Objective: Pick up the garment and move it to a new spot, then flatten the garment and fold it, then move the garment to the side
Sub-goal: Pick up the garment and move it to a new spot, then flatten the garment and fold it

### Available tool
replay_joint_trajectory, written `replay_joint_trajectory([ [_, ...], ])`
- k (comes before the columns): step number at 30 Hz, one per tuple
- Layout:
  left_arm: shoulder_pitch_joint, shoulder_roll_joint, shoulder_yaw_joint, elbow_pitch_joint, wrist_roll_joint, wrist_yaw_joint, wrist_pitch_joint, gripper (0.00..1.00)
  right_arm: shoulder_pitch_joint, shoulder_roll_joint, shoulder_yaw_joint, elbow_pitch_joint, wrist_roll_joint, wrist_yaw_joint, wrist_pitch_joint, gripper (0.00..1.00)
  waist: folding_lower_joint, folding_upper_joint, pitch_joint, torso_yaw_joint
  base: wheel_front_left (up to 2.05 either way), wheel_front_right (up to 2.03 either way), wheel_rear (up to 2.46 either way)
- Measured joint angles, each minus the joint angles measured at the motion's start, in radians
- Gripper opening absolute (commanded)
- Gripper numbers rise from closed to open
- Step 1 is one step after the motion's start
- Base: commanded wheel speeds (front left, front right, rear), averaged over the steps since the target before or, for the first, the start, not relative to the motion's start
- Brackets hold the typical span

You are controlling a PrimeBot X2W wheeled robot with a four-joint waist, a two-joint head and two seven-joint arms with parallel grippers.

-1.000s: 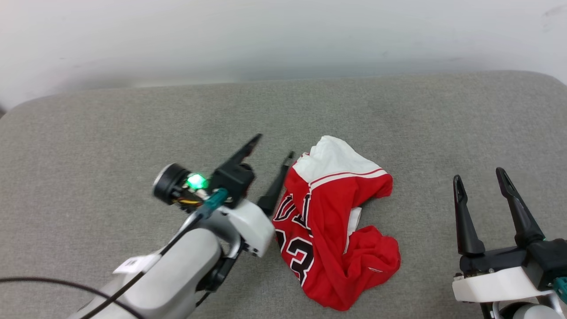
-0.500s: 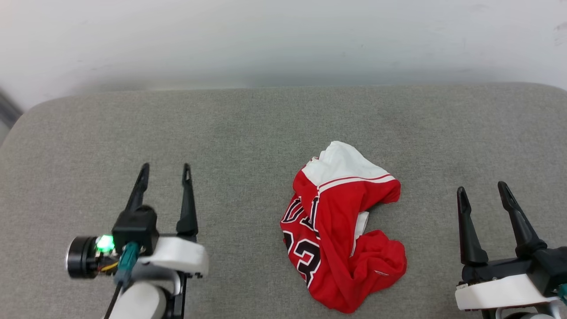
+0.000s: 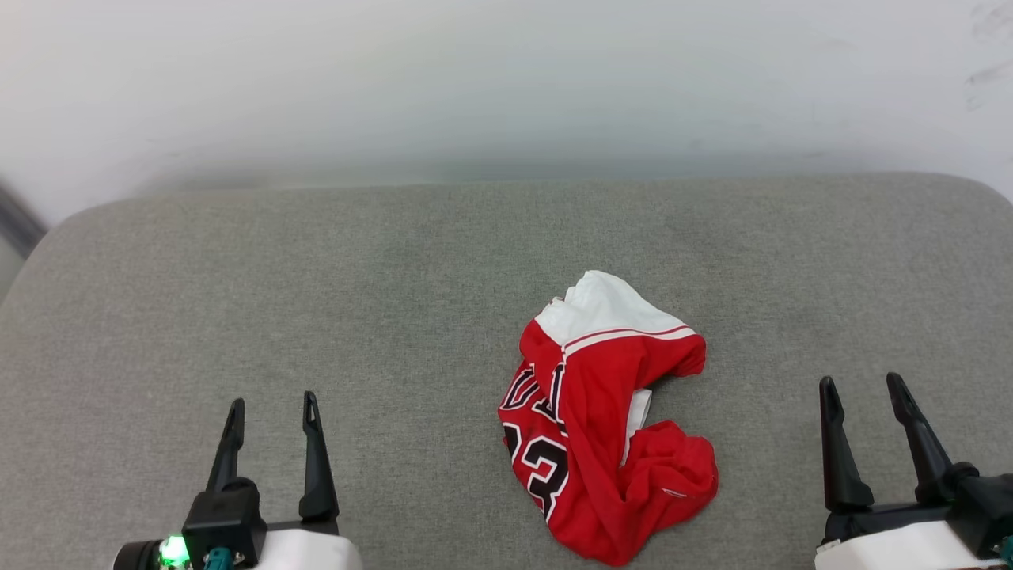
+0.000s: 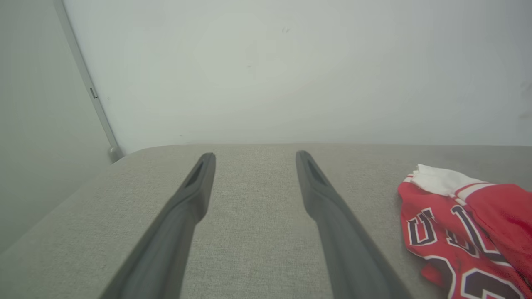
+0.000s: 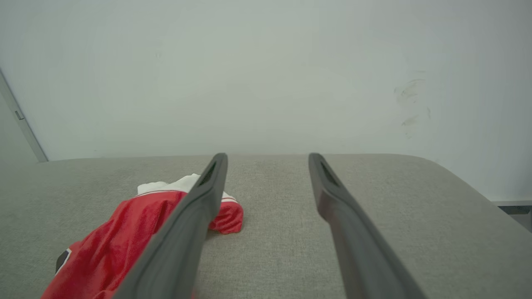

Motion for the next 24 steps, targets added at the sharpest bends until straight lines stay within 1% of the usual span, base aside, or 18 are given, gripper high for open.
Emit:
replay_joint_trajectory([
  [8, 0.072, -0.068, 0.076, 0.014, 0.078, -0.084, 0.0, 1.0, 0.048, 0.0, 0.007, 0.011, 0.025, 0.0, 0.0, 1.0, 0.0, 0.0, -0.031, 0.003, 0.0, 0.0, 0.0],
  [14, 0.099, -0.106, 0.116, 0.026, 0.112, -0.132, 0.0, 1.0, 0.072, 0.0, 0.008, 0.011, 0.039, 0.0, 0.0, 1.0, 0.0, 0.0, -0.043, 0.007, 0.0, 0.0, 0.0],
  [24, 0.112, -0.143, 0.161, 0.043, 0.145, -0.185, 0.0, 1.0, 0.078, 0.0, 0.015, 0.012, 0.041, 0.0, 0.0, 1.0, 0.0001, 0.0, -0.051, 0.005, 0.0, 0.0, 0.0],
])
